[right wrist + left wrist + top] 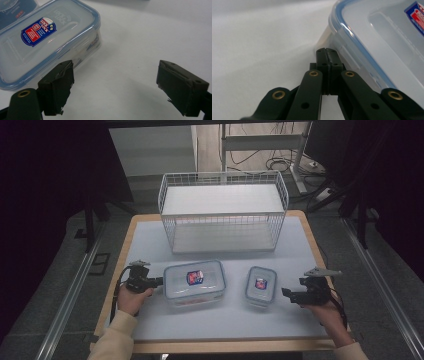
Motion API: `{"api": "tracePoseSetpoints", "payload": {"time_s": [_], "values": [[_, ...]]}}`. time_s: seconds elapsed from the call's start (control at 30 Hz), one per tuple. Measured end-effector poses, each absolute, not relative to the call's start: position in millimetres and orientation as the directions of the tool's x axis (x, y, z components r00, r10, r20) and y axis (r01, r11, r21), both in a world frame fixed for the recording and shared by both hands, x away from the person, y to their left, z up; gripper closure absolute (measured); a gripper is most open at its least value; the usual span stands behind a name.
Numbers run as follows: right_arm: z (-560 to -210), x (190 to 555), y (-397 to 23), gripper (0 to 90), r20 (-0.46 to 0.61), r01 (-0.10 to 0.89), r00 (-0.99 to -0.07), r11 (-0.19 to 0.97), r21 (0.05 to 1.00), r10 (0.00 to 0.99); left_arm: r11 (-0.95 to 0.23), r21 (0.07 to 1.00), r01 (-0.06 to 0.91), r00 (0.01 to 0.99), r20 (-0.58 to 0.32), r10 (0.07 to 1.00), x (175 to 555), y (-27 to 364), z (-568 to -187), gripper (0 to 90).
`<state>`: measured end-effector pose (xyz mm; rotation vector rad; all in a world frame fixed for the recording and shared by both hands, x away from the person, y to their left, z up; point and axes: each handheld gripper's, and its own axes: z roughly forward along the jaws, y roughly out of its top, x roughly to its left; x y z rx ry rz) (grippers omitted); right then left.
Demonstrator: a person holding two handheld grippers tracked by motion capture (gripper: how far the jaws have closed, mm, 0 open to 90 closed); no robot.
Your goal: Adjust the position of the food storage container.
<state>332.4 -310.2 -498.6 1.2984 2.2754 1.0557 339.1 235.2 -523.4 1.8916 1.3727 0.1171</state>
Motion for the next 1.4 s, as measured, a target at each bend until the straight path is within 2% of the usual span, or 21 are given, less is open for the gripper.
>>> {"api": "tracePoseSetpoints", "payload": {"time_s": [0.17,0.57,1.13,1.23,1.27,1.33,1.4], "values": [[-499.0,332.6,-310.6,14.3,0.083,0.606,-0.539,0.317,0.729,0.839,-0.093,0.629,0.772,0.410,-0.381,0.829,349.7,231.0,-525.3,90.0],[-498.0,332.1,-310.9,14.3,0.085,0.606,-0.536,0.312,0.732,0.840,-0.087,0.641,0.763,0.414,-0.380,0.827,353.5,229.9,-524.3,90.0],[-486.7,325.8,-305.7,14.2,0.104,0.562,-0.556,0.280,0.778,0.825,-0.043,0.695,0.718,0.428,-0.392,0.814,300.4,250.3,-503.1,88.7],[-486.1,325.3,-304.1,13.8,0.115,0.557,-0.565,0.275,0.784,0.817,-0.047,0.705,0.707,0.439,-0.386,0.812,290.8,250.8,-499.9,83.5],[-485.7,325.0,-303.1,13.6,0.119,0.552,-0.572,0.274,0.787,0.812,-0.042,0.707,0.706,0.433,-0.384,0.816,289.3,250.7,-499.4,78.4],[-484.8,323.7,-301.1,13.2,0.123,0.545,-0.582,0.273,0.793,0.804,-0.019,0.718,0.696,0.409,-0.374,0.832,286.4,250.8,-497.3,62.5],[-483.3,322.4,-299.4,12.6,0.139,0.542,-0.589,0.262,0.799,0.796,-0.002,0.726,0.688,0.403,-0.380,0.832,284.9,252.1,-494.2,51.9]]}}
